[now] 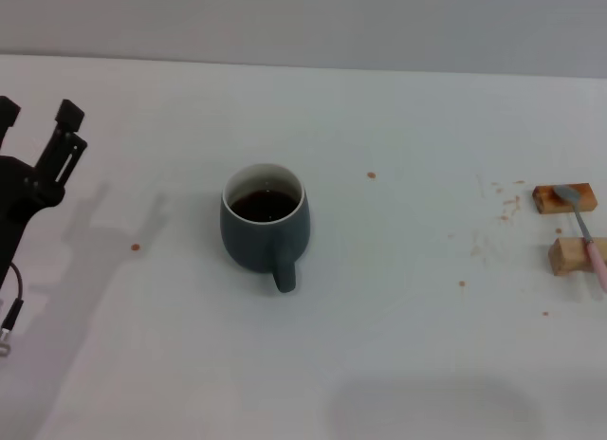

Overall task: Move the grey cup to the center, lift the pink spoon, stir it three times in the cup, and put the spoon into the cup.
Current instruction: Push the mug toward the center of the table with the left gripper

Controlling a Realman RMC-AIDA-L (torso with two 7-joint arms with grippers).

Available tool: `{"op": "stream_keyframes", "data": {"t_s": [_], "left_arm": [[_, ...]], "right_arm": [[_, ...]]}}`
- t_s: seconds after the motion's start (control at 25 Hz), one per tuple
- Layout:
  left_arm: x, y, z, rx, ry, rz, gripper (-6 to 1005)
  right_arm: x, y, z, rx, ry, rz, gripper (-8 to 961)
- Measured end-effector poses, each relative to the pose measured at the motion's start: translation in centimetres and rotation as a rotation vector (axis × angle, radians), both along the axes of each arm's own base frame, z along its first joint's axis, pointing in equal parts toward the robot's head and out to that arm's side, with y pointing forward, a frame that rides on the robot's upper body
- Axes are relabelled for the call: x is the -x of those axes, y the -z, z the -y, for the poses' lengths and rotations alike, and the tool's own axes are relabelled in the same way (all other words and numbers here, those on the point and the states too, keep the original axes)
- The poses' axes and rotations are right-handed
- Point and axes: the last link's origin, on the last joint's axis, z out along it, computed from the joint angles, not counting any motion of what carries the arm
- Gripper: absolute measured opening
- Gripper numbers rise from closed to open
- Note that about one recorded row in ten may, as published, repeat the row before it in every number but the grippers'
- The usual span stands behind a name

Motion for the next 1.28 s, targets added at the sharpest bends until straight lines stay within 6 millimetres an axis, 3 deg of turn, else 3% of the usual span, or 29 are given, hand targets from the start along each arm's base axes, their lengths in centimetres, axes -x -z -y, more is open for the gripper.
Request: {"op": "stream_keyframes", "data": {"t_s": [0.44,1.28], "left_arm": [[1.2,-0.7,-0.8,-0.035,-0.075,-0.001,835],[2.1,1.9,-4.4,0.198,-0.171,-0.114,832]], "right_arm": [[-0.4,-0.5,0.3,-0.039,0.001,-0.042,432],[-1.1,-0.6,0.4,-0.025,0.011,-0.079,432]]}}
